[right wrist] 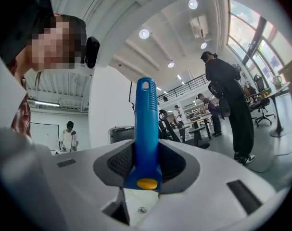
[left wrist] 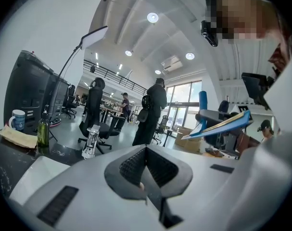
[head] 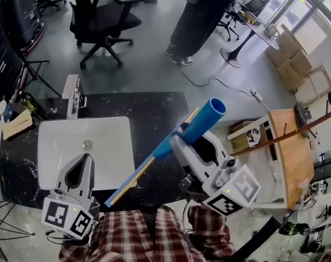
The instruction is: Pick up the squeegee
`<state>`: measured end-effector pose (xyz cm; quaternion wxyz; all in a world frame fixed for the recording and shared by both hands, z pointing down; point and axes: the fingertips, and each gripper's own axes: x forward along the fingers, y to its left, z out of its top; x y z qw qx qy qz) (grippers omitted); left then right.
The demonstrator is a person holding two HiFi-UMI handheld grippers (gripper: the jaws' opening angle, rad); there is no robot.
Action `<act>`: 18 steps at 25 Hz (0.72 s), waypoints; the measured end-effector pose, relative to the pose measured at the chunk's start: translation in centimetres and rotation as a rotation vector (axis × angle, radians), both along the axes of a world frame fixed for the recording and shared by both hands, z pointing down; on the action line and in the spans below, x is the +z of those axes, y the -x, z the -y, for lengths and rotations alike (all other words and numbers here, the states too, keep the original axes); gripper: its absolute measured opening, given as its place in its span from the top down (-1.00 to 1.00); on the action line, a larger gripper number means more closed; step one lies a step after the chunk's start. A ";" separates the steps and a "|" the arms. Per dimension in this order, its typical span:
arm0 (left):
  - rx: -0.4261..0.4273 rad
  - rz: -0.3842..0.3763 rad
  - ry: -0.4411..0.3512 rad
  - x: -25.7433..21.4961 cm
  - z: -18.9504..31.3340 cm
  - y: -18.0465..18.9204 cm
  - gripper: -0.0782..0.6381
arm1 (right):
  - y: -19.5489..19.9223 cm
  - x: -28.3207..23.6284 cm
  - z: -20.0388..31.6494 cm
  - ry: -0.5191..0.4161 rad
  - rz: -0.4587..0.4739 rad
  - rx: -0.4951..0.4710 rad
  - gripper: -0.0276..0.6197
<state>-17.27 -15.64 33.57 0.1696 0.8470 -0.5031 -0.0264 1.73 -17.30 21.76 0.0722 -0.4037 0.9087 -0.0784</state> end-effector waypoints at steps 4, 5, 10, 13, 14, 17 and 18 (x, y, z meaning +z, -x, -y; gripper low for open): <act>0.005 0.000 0.000 -0.1 0.1 -0.3 0.76 | 0.0 0.1 0.2 0.012 0.003 -0.008 0.49; 0.006 0.000 0.000 -0.1 0.1 -0.3 0.76 | 0.0 0.2 0.2 0.013 0.001 -0.008 0.49; 0.012 0.002 -0.001 0.0 0.3 -0.5 0.76 | 0.0 0.3 0.4 0.009 -0.012 -0.004 0.49; 0.016 0.003 0.001 -0.1 0.4 -0.6 0.76 | 0.0 0.2 0.5 0.005 -0.015 -0.007 0.49; 0.017 0.003 0.000 -0.1 0.5 -0.6 0.76 | 0.0 0.2 0.5 0.004 -0.016 -0.007 0.49; 0.019 0.005 0.001 -0.2 0.5 -0.7 0.76 | 0.0 0.2 0.5 0.006 -0.014 -0.009 0.49; 0.020 0.006 0.002 -0.2 0.5 -0.7 0.76 | 0.0 0.3 0.6 0.007 -0.012 -0.009 0.49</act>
